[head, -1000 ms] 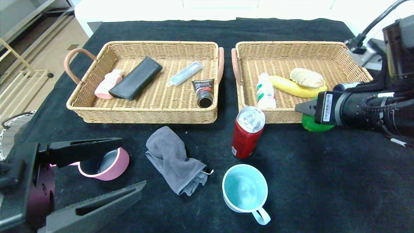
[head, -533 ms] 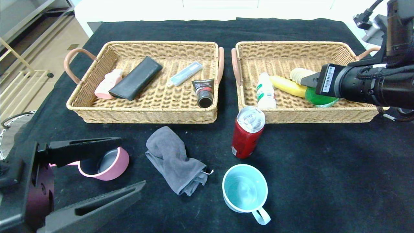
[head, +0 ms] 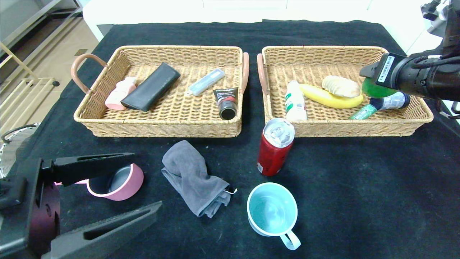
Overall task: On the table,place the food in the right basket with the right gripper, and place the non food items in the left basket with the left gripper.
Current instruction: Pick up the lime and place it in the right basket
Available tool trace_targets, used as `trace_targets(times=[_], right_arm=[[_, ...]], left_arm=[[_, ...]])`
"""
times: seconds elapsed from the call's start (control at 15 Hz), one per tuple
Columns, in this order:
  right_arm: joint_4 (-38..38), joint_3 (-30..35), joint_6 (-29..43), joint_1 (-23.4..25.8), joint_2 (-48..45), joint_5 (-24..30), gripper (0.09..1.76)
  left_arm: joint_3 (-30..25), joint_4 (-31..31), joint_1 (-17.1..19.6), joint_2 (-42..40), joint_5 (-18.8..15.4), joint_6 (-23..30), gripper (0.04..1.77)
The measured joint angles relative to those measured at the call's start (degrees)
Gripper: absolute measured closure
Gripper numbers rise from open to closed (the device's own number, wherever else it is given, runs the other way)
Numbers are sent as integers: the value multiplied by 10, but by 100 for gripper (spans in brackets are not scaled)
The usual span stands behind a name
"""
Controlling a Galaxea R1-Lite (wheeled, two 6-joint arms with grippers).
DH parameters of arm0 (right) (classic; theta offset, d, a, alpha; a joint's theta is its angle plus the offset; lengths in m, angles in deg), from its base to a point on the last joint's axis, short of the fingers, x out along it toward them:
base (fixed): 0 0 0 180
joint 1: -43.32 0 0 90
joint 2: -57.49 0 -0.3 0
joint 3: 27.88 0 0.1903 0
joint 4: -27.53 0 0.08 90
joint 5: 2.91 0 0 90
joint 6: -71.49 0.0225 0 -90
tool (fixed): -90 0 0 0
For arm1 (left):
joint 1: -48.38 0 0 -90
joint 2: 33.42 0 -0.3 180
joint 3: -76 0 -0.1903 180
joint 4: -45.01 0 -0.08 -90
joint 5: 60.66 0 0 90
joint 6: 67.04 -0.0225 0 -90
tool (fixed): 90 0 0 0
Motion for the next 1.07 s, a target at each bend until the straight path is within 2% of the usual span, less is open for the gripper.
trace_targets(times=[0.27,0.73,1.07], right_arm=[[-42,-4,0,38,22,0,60],[-127,-13,-2,70,69,-1,60],[-135,-13,-2,87,91,-1,60]], left_arm=[[0,0,0,1,0,0,9],[-1,0,0,2,0,-1,9],[-1,0,0,3,0,-1,9]])
